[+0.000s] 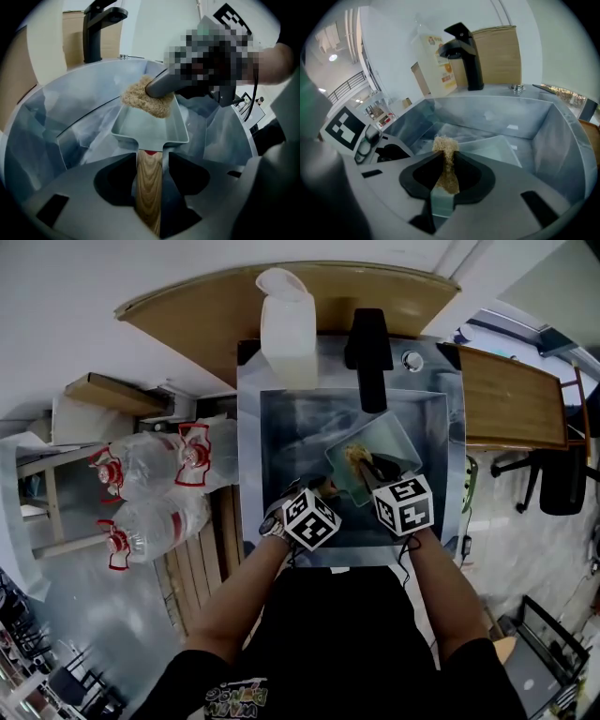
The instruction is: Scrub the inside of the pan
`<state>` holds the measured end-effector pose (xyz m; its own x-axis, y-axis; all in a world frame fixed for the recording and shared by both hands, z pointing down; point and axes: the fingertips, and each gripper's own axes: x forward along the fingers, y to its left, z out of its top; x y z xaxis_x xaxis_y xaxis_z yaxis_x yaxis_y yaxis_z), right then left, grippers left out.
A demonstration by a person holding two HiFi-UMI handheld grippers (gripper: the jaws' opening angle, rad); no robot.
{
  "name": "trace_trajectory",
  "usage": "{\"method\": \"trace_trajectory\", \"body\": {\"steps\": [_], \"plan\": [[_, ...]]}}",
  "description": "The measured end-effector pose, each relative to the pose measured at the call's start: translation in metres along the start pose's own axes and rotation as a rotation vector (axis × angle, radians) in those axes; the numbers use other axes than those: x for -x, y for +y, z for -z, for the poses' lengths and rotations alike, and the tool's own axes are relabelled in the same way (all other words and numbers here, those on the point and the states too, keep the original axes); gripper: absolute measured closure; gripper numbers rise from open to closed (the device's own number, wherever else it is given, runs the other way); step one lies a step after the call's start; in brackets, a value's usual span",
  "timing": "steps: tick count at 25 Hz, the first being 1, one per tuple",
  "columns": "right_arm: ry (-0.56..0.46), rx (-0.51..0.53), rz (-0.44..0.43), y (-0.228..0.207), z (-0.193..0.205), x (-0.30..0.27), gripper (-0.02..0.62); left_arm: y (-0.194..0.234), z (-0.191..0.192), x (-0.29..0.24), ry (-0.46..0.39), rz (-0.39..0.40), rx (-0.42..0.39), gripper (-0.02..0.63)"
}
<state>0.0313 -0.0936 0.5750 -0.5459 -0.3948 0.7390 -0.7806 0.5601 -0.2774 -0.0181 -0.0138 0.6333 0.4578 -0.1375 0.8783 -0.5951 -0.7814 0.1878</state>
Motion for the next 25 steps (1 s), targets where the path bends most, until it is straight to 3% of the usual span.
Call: {"method": "trace_trajectory", "body": {"steps": [9,25], "plan": [[0.158,0.054,-0.006,0.012,0.022,-0.040,0.515,0.004,0.007,-0.003,0.027,-0.012,0.002,0.431],[0.245,0.108,0.019,0.009,0.026,-0.067,0.515,0.004,0.007,-0.004,0.027,-0.008,0.001,0.434]]}}
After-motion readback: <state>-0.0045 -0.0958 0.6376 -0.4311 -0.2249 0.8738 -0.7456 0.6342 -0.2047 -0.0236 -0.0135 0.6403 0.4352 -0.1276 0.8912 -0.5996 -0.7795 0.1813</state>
